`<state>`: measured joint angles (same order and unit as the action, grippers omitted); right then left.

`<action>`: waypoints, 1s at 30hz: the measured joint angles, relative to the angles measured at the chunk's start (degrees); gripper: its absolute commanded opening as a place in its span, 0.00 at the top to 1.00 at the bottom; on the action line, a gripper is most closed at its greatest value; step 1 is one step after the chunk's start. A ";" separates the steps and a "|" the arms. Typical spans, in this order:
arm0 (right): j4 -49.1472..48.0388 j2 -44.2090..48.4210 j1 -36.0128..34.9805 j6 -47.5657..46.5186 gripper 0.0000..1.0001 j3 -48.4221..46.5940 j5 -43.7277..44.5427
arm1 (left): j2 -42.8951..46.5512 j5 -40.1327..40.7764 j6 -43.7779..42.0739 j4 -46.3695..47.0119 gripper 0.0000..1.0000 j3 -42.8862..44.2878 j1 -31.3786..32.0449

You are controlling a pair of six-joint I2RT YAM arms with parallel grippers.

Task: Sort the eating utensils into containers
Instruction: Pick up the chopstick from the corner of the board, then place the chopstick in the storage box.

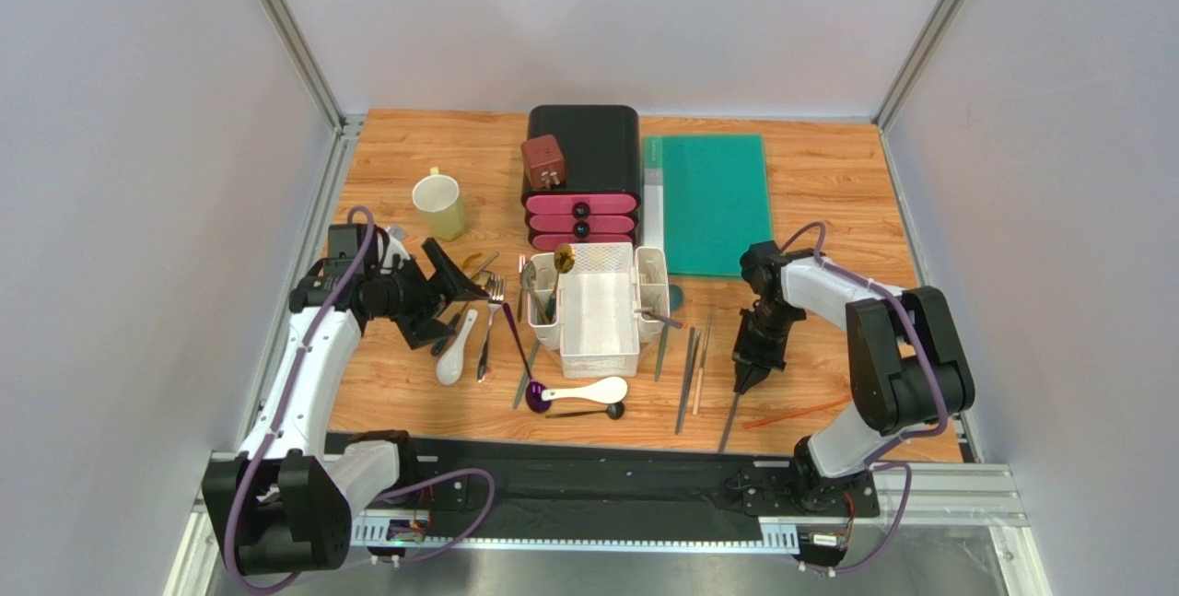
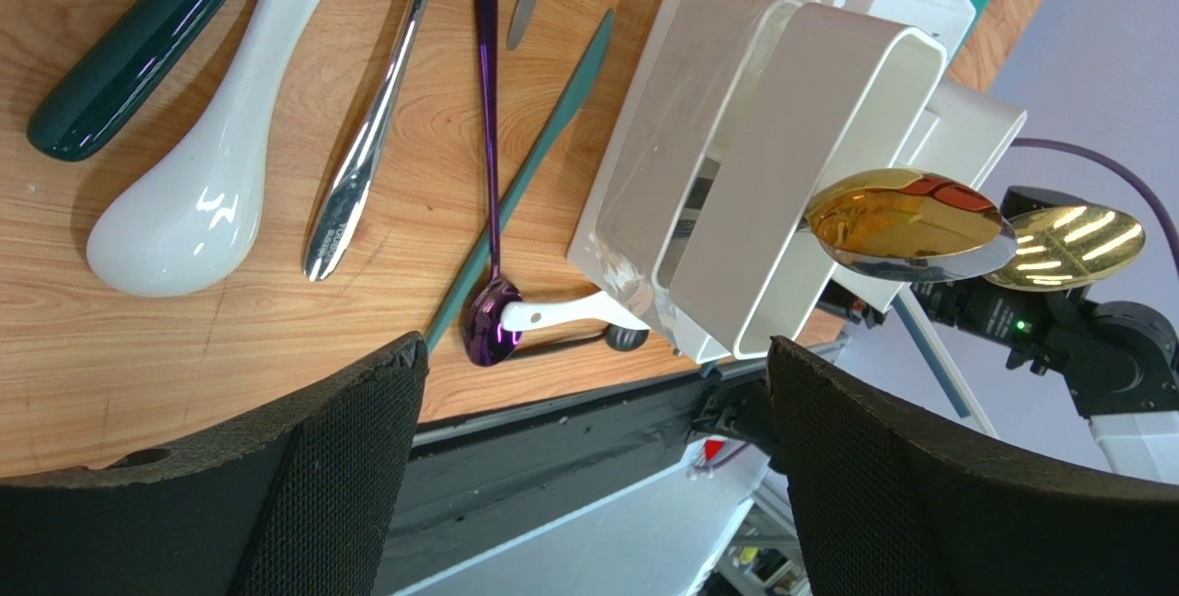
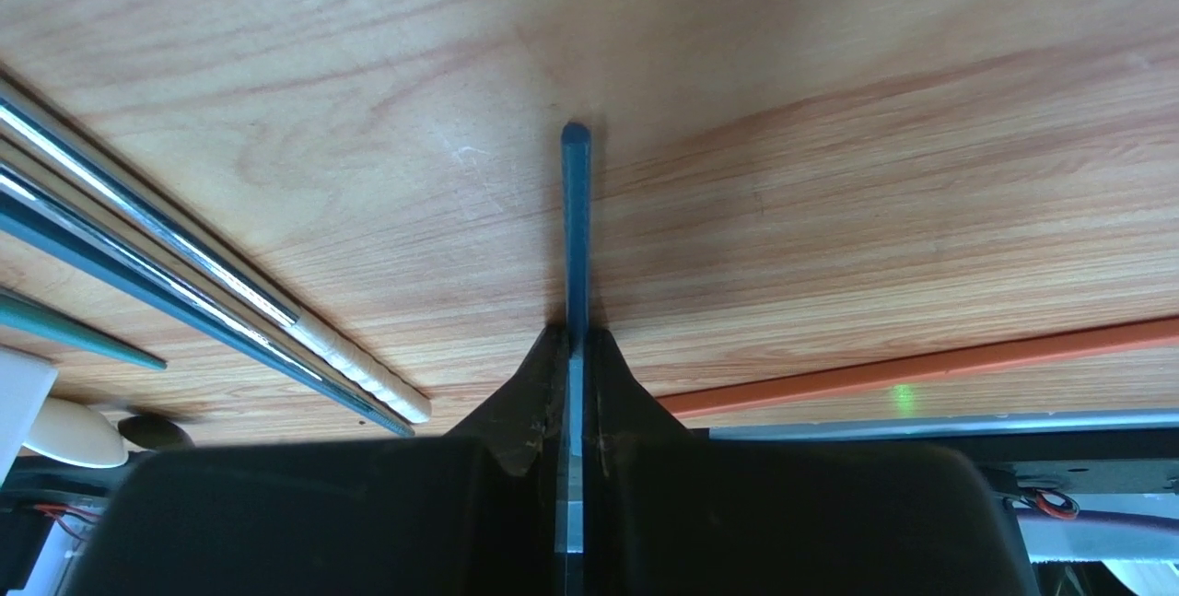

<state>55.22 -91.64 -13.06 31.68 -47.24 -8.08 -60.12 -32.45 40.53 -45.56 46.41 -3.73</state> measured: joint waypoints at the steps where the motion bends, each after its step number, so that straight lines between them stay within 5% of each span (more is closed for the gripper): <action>1: 0.09 0.07 0.00 -0.07 1.00 -0.04 0.02 | 0.00 0.00 0.00 0.00 0.04 0.00 0.02; 7: 1.51 2.29 -0.66 -1.29 1.00 -4.13 2.97 | 0.00 0.04 0.02 0.02 0.03 0.00 0.02; 21: 3.82 13.49 -9.11 -2.82 1.00 -36.70 7.08 | -1.51 -0.02 0.04 0.57 0.04 0.00 0.26; 30: -0.04 11.43 -13.57 -3.52 1.00 -42.95 8.07 | -1.55 0.02 -0.57 0.35 0.04 0.00 0.26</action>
<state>55.18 -80.20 -26.63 28.16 -90.19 -0.01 -61.67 -32.42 39.97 -45.21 46.41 -3.46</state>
